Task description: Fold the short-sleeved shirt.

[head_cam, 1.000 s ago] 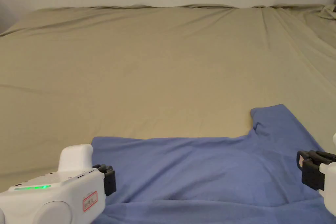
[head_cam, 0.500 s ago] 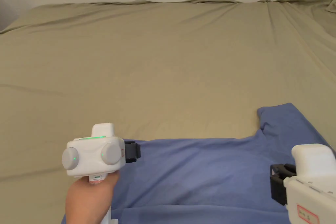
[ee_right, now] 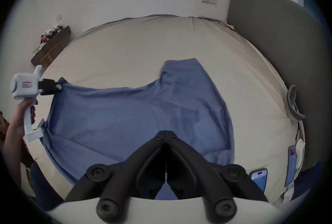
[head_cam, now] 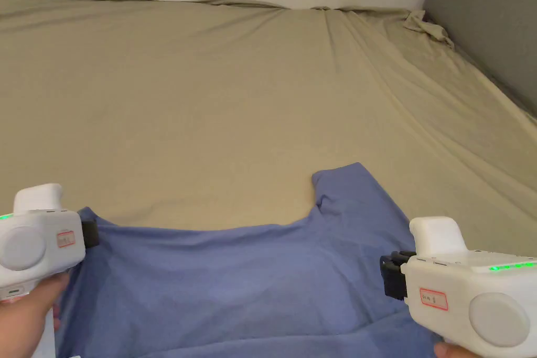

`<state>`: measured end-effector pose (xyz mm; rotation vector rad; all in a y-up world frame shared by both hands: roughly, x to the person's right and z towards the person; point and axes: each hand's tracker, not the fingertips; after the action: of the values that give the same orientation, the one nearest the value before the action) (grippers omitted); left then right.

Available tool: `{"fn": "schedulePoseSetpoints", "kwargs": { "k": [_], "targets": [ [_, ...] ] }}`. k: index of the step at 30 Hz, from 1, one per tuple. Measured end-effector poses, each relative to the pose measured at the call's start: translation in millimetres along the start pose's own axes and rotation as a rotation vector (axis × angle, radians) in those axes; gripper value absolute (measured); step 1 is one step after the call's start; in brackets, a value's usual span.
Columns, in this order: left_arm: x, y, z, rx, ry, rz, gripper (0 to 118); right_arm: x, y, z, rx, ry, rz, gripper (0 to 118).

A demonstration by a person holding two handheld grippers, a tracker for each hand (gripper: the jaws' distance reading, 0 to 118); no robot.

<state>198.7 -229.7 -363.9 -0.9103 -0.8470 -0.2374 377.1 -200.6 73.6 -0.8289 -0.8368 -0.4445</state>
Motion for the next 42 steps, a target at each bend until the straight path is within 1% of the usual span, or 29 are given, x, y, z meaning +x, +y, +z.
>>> {"fn": "schedulePoseSetpoints", "kwargs": {
  "k": [2, 3, 4, 5, 6, 7, 8, 10, 11, 12, 13, 14, 15, 16, 17, 18, 20, 21, 22, 24, 26, 29, 31, 34, 35, 36, 37, 39, 42],
  "targets": [
    [11.6, 1.1, 20.7, 0.008, -0.007, -0.023, 0, 22.5, 18.1, -17.3, -0.004, 0.020, -0.016, 3],
    [14.9, 1.4, 26.4, 0.016, -0.022, -0.033, 0, 31.4, 28.5, -28.3, -0.011, 0.023, -0.020, 20],
    [18.4, 1.4, 32.2, 0.018, -0.043, -0.039, 0, 40.6, 40.9, -42.0, -0.038, 0.010, -0.032, 89],
    [14.1, 7.6, 30.9, 0.017, -0.057, -0.041, 0, 46.5, 50.9, -58.5, -0.113, -0.029, -0.041, 118],
    [14.8, 8.9, 33.0, 0.017, -0.065, -0.042, 0, 53.4, 61.9, -56.7, -0.019, 0.013, -0.042, 113],
    [16.2, 8.4, 34.9, 0.020, -0.064, -0.047, 0, 60.7, 71.7, -66.2, -0.072, 0.021, -0.049, 113],
    [17.6, 8.0, 35.8, 0.020, -0.060, -0.056, 0, 68.5, 69.1, -89.1, -0.149, 0.003, -0.073, 117],
    [14.1, 8.4, 33.1, 0.013, -0.052, -0.063, 0, 82.0, 76.9, -119.0, -0.309, -0.029, -0.083, 118],
    [12.9, 8.1, 32.9, 0.009, -0.053, -0.059, 0, 86.9, 79.1, -128.7, -0.322, -0.057, -0.080, 118],
    [11.7, 7.7, 32.1, 0.005, -0.055, -0.054, 0, 87.1, 75.4, -138.8, -0.310, -0.077, -0.090, 117],
    [8.4, 7.1, 28.9, -0.003, -0.056, -0.048, 0, 87.3, 74.8, -144.8, -0.304, -0.092, -0.093, 107],
    [7.1, 6.8, 26.9, -0.008, -0.051, -0.046, 0, 86.4, 75.6, -147.9, -0.311, -0.111, -0.075, 79],
    [6.1, 6.5, 25.5, -0.013, -0.043, -0.043, 0, 84.6, 76.1, -148.8, -0.304, -0.128, -0.064, 29],
    [4.3, 6.6, 24.1, -0.020, -0.037, -0.041, 0, 82.9, 76.6, -148.8, -0.302, -0.133, -0.057, 3],
    [2.2, 6.0, 23.1, -0.024, -0.038, -0.039, 0, 82.0, 77.4, -144.4, -0.285, -0.122, -0.075, 3],
    [-0.3, 6.3, 22.3, -0.028, -0.037, -0.036, 0, 80.8, 79.6, -140.5, -0.271, -0.088, -0.095, 3],
    [-5.6, 7.6, 22.2, -0.033, -0.040, -0.022, 0, 75.8, 80.5, -132.0, -0.269, -0.016, -0.060, 3],
    [-8.3, 7.9, 22.2, -0.036, -0.049, -0.013, 0, 74.7, 80.7, -125.4, -0.259, -0.034, -0.056, 3],
    [-11.4, 8.8, 23.5, -0.038, -0.059, -0.001, 0, 75.0, 81.9, -114.9, -0.232, -0.028, -0.049, 3],
    [-17.4, 11.1, 30.1, -0.038, -0.086, 0.015, 0, 75.4, 84.1, -88.8, -0.187, 0.044, -0.059, 3],
    [-19.1, 11.1, 42.5, -0.038, -0.108, -0.002, 0, 77.8, 83.0, -59.4, -0.143, 0.085, -0.079, 3],
    [-23.7, 11.2, 68.6, -0.023, -0.158, -0.058, 0, 72.6, 73.9, -2.6, -0.085, 0.140, -0.029, 3],
    [-30.1, 10.6, 87.7, -0.017, -0.180, -0.058, 0, 71.3, 62.6, 31.0, -0.072, 0.169, -0.013, 3],
    [-42.1, 3.6, 118.8, -0.009, -0.238, -0.055, 0, 73.4, 42.2, 69.8, -0.094, 0.243, 0.014, 3],
    [-47.2, -0.6, 127.6, -0.021, -0.253, -0.058, 0, 70.4, 29.1, 79.4, -0.121, 0.261, 0.042, 3],
    [-51.5, -5.3, 134.5, -0.035, -0.260, -0.066, 0, 73.3, 18.9, 83.2, -0.155, 0.255, 0.059, 3],
    [-56.0, -12.0, 141.3, -0.050, -0.265, -0.076, 0, 73.1, 5.6, 86.6, -0.188, 0.234, 0.064, 3],
    [-67.2, -27.8, 149.6, -0.107, -0.272, -0.083, 0, 73.5, -23.7, 90.9, -0.252, 0.231, 0.069, 3],
    [-81.8, -54.6, 150.3, -0.175, -0.274, -0.082, 0, 81.9, -57.3, 86.2, -0.307, 0.203, 0.018, 3]
  ]
}}
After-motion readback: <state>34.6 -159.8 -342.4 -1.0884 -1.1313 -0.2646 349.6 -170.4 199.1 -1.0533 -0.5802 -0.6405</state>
